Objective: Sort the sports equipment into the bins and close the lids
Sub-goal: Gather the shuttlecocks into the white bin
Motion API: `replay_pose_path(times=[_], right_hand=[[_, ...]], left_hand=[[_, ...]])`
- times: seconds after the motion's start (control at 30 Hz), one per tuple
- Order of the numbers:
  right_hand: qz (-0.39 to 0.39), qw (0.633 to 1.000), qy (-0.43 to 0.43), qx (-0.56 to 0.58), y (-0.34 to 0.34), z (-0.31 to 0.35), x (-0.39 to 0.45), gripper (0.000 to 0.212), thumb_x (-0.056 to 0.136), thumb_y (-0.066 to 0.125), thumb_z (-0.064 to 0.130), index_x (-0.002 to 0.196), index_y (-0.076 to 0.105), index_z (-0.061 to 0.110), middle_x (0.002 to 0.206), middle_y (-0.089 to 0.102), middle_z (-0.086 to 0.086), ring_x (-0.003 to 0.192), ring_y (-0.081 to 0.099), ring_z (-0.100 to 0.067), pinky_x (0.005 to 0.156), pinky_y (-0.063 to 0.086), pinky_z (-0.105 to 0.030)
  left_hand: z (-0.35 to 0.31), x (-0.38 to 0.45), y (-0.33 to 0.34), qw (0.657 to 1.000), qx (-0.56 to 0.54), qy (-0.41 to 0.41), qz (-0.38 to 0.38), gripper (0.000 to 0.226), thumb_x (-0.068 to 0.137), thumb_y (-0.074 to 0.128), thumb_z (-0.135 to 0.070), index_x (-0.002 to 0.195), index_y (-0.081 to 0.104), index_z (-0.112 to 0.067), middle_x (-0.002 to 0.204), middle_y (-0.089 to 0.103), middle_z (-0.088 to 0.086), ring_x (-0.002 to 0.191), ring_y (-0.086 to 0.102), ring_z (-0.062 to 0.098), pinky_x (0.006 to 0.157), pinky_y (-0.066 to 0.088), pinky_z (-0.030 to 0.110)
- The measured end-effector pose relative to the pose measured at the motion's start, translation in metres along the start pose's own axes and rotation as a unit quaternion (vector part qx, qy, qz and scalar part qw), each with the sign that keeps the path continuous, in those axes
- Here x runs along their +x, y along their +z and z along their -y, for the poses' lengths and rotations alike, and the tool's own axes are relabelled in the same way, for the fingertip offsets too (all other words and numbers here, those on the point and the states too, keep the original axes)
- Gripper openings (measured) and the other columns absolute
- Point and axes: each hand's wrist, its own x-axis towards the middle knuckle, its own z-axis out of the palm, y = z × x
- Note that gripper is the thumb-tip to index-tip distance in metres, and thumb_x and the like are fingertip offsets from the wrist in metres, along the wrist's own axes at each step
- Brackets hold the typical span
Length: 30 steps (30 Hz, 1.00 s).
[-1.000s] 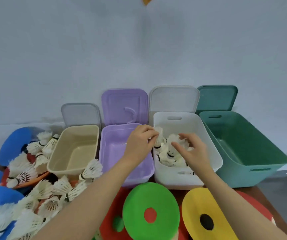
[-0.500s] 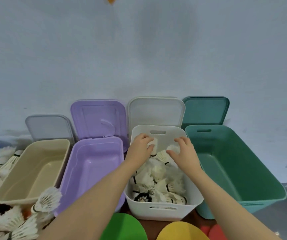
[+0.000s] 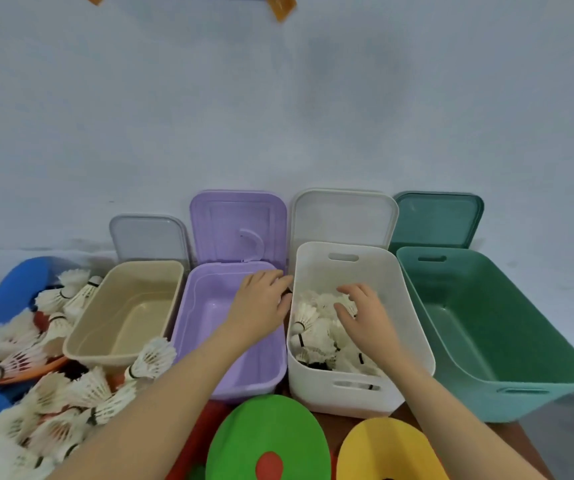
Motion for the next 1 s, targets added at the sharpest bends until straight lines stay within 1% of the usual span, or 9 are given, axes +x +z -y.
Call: replay_pose_path(times=[0.1,0.2,0.3,0.47,0.57,0.67,0.77,0.87,1.0], right_hand=[[-0.008,0.999,-0.042,0.01,0.015,0.033,-0.013,0.027,0.088,0.059,0.017,0.115,0.06,0.011,0.109,0.06,-0.003,0.102,0.055,-0.019,0.087,0.04,-0.027],[0.0,0.997,-0.065,0.045,0.031,0.069,-0.026,0.027,0.087,0.057,0.02,0.112,0.061,0.011,0.102,0.06,-0.003,0.095,0.055,-0.018,0.08,0.037,-0.022],[0.022,0.994,-0.082,0.068,0.052,0.1,-0.04,0.028,0.088,0.059,0.016,0.115,0.06,0.009,0.102,0.056,-0.001,0.092,0.053,-0.015,0.082,0.042,-0.027],[0.084,0.993,-0.066,0.053,0.099,0.137,-0.057,0.037,0.087,0.064,0.02,0.122,0.057,0.01,0.113,0.056,-0.007,0.105,0.054,-0.023,0.089,0.04,-0.03],[0.134,0.989,-0.057,0.04,0.127,0.158,-0.059,0.042,0.087,0.064,0.026,0.126,0.054,0.014,0.12,0.054,-0.007,0.112,0.051,-0.025,0.092,0.04,-0.034],[0.15,0.987,-0.06,0.026,0.155,0.181,-0.059,0.046,0.085,0.065,0.029,0.127,0.053,0.015,0.123,0.054,-0.007,0.114,0.05,-0.026,0.093,0.037,-0.035],[0.162,0.986,-0.047,-0.002,0.18,0.203,-0.06,0.051,0.084,0.064,0.037,0.13,0.049,0.022,0.13,0.05,0.0,0.12,0.043,-0.022,0.095,0.025,-0.032],[0.144,0.988,-0.036,-0.032,0.2,0.219,-0.06,0.035,0.084,0.062,0.033,0.118,0.056,0.024,0.123,0.053,0.005,0.117,0.043,-0.019,0.089,0.018,-0.029],[0.055,0.998,-0.027,-0.014,0.213,0.225,-0.065,0.009,0.086,0.061,0.021,0.094,0.064,0.02,0.099,0.062,0.006,0.101,0.052,-0.018,0.078,0.015,-0.026]], left_hand=[[0.022,-0.031,-0.021,1.0,0.022,-0.014,0.004,0.043,0.079,0.038,-0.033,0.099,0.07,-0.013,0.097,0.069,0.004,0.086,0.066,0.026,0.074,0.05,0.04],[0.049,-0.066,-0.036,0.998,0.037,-0.047,0.015,0.042,0.077,0.039,-0.036,0.097,0.07,-0.015,0.095,0.069,0.003,0.084,0.066,0.025,0.07,0.051,0.04],[0.079,-0.103,-0.044,0.995,0.009,-0.089,0.036,0.046,0.077,0.037,-0.039,0.102,0.068,-0.016,0.102,0.066,0.004,0.094,0.063,0.028,0.077,0.046,0.042],[0.123,-0.16,-0.053,0.985,-0.007,-0.159,0.063,0.05,0.081,0.039,-0.036,0.126,0.055,-0.019,0.128,0.053,0.001,0.12,0.043,0.025,0.097,0.027,0.038],[0.149,-0.186,-0.051,0.982,0.001,-0.177,0.072,0.045,0.089,0.043,-0.037,0.131,0.049,-0.021,0.133,0.047,-0.002,0.125,0.037,0.021,0.098,0.022,0.034],[0.167,-0.207,-0.051,0.979,0.007,-0.184,0.084,0.04,0.092,0.048,-0.035,0.131,0.046,-0.025,0.134,0.045,-0.004,0.126,0.033,0.019,0.096,0.021,0.033],[0.181,-0.225,-0.054,0.978,-0.007,-0.189,0.091,0.04,0.094,0.044,-0.041,0.131,0.046,-0.026,0.133,0.045,-0.004,0.125,0.033,0.018,0.098,0.024,0.035],[0.196,-0.239,-0.054,0.975,0.002,-0.194,0.107,0.049,0.092,0.036,-0.05,0.134,0.043,-0.026,0.136,0.043,-0.005,0.126,0.033,0.018,0.1,0.02,0.035],[0.208,-0.254,-0.052,0.977,-0.006,-0.177,0.117,0.054,0.088,0.037,-0.055,0.133,0.047,-0.026,0.138,0.042,-0.007,0.129,0.03,0.015,0.099,0.012,0.031]])
